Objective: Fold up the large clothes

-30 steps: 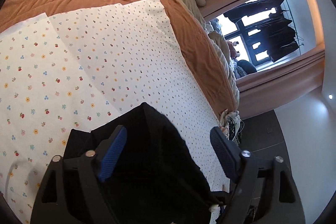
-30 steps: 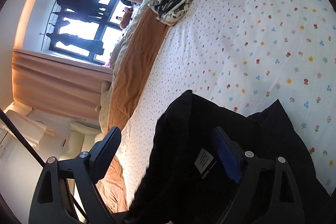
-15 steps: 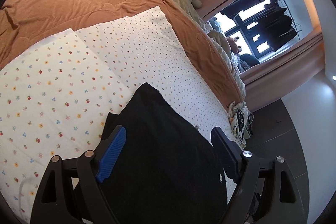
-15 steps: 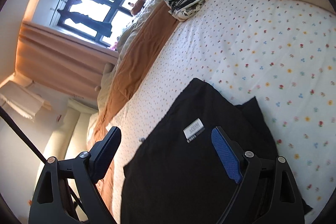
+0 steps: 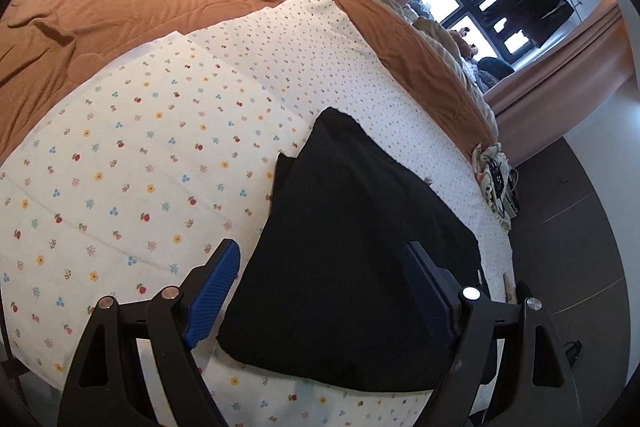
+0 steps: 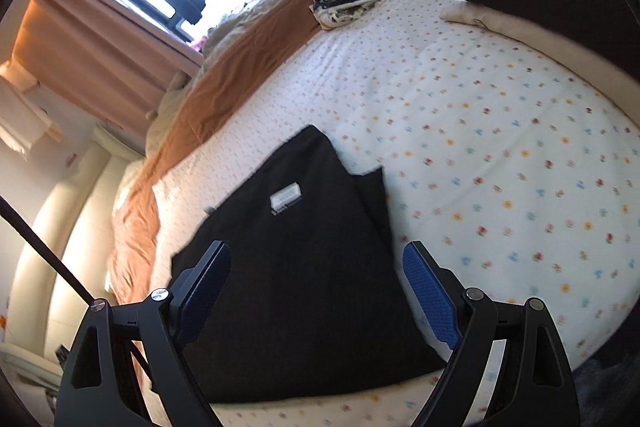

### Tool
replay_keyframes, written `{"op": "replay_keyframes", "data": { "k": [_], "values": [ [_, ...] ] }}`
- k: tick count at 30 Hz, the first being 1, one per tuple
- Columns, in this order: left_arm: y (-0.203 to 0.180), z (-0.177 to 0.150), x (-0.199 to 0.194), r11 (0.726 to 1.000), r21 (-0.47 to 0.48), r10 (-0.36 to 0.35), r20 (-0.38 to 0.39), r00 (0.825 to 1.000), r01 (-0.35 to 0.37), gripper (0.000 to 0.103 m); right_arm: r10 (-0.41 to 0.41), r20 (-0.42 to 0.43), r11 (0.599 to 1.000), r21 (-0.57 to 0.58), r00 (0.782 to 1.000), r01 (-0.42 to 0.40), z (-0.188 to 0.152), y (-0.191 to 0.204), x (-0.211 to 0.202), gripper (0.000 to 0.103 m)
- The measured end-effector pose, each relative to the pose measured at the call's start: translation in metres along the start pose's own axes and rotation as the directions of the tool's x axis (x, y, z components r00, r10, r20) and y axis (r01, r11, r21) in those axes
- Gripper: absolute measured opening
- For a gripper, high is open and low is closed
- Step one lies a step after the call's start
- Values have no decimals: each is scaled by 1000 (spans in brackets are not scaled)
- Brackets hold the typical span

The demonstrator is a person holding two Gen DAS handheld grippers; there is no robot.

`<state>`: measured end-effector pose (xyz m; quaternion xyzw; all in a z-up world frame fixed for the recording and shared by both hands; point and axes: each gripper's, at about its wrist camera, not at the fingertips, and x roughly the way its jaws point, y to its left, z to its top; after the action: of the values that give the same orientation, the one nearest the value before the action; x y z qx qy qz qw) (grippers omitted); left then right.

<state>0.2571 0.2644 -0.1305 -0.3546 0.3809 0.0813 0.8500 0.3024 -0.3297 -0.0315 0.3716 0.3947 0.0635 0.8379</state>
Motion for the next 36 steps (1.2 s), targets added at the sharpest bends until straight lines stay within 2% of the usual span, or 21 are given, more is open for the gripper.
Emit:
{"op": "replay_keyframes", "data": {
  "k": [4,8,12,13,14,15,17,18,19,20,21,26,31,36],
  "values": [
    [4,-12,15,993,64,100,-38,994,-97,80,-53,-45,998,-27,998,52,-9,0,1,87],
    [8,-20,29,991,87,110,-92,990,-102,71,-131,-79,990,-61,988,126,-14,2,13,87],
    [16,-24,40,990,79,127,-135,983,-117,62,-131,-141,989,-83,981,121,-16,4,33,86],
    [18,-25,42,991,75,124,-145,982,-114,57,-132,-150,989,-86,980,120,-17,4,38,78],
    [19,-27,42,991,73,119,-152,981,-109,50,-127,-164,990,-84,978,114,-18,4,42,66],
    [19,-30,41,990,79,124,-152,981,-113,49,-116,-166,992,-76,979,105,-19,3,45,58],
    [17,-32,37,987,99,139,-136,981,-127,33,-88,-156,994,-74,984,77,-21,3,46,32],
    [17,-32,35,986,104,142,-136,981,-128,29,-96,-142,992,-91,985,84,-23,6,44,28],
    [17,-32,32,987,106,133,-137,982,-119,20,-105,-122,989,-115,987,91,-22,6,40,15],
    [17,-32,29,987,108,130,-136,982,-116,17,-96,-105,988,-131,990,82,-22,9,35,6],
    [15,-32,26,986,117,136,-133,982,-120,16,-72,-96,990,-131,993,59,-21,10,30,3],
    [5,-38,14,979,160,150,-119,982,-130,11,-16,-81,991,-136,997,5,-24,6,12,0],
    [14,-46,12,978,157,157,-119,980,-137,11,-24,-102,994,-110,995,13,-36,-16,13,0],
    [38,-61,35,981,119,170,-168,971,-151,12,-32,-154,999,-8,988,32,-48,-41,26,0]
  ]
}}
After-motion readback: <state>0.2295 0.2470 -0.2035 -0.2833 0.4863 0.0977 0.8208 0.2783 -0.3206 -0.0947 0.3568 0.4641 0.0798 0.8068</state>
